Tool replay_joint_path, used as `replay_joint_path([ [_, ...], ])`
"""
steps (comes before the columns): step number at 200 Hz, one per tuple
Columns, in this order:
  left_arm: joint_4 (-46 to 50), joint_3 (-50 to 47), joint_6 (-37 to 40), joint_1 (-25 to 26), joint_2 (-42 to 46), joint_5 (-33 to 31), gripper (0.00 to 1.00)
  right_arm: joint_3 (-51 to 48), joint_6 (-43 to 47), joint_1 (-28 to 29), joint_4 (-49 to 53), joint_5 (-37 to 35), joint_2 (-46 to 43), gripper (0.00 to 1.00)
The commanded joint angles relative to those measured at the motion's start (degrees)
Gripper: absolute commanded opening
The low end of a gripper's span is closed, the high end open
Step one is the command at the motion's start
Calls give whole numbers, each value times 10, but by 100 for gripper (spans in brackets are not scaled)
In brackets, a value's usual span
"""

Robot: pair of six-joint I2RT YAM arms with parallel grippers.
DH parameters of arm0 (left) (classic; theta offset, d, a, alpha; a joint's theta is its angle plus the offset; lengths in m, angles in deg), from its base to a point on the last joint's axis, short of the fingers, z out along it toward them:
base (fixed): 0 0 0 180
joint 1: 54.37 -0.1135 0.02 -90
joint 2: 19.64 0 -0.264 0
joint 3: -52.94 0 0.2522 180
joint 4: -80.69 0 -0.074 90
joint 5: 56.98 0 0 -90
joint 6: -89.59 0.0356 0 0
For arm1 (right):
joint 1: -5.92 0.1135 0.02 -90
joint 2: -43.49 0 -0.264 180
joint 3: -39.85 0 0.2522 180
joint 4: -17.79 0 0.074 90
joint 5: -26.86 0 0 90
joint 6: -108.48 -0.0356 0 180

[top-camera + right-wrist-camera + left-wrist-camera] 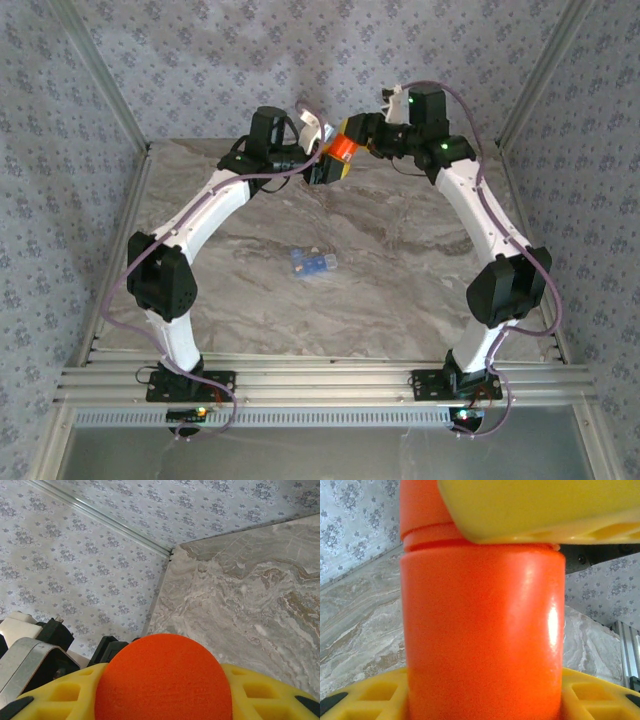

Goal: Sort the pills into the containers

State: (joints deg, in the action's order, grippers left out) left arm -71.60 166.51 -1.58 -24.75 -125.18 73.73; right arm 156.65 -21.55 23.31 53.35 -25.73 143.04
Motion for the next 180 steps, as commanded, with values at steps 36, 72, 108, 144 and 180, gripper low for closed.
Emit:
replay_joint_path([
  [36,-32,-17,8,8,25,-62,98,-41,-36,-11,-27,-69,-43,31],
  [72,-36,-59,10,7,63,-131,99,-66,-8,-36,-11,-111,-56,31],
  [108,-71,-121,-3,-5,114,-213,100,-116,50,-46,1,-187,-70,31],
  [144,-104,-182,4,-16,158,-268,100,-197,128,-42,-20,-287,-92,31],
  [180,-83,-200,-14,-29,184,-295,100,-281,197,-22,-67,-400,-102,31],
])
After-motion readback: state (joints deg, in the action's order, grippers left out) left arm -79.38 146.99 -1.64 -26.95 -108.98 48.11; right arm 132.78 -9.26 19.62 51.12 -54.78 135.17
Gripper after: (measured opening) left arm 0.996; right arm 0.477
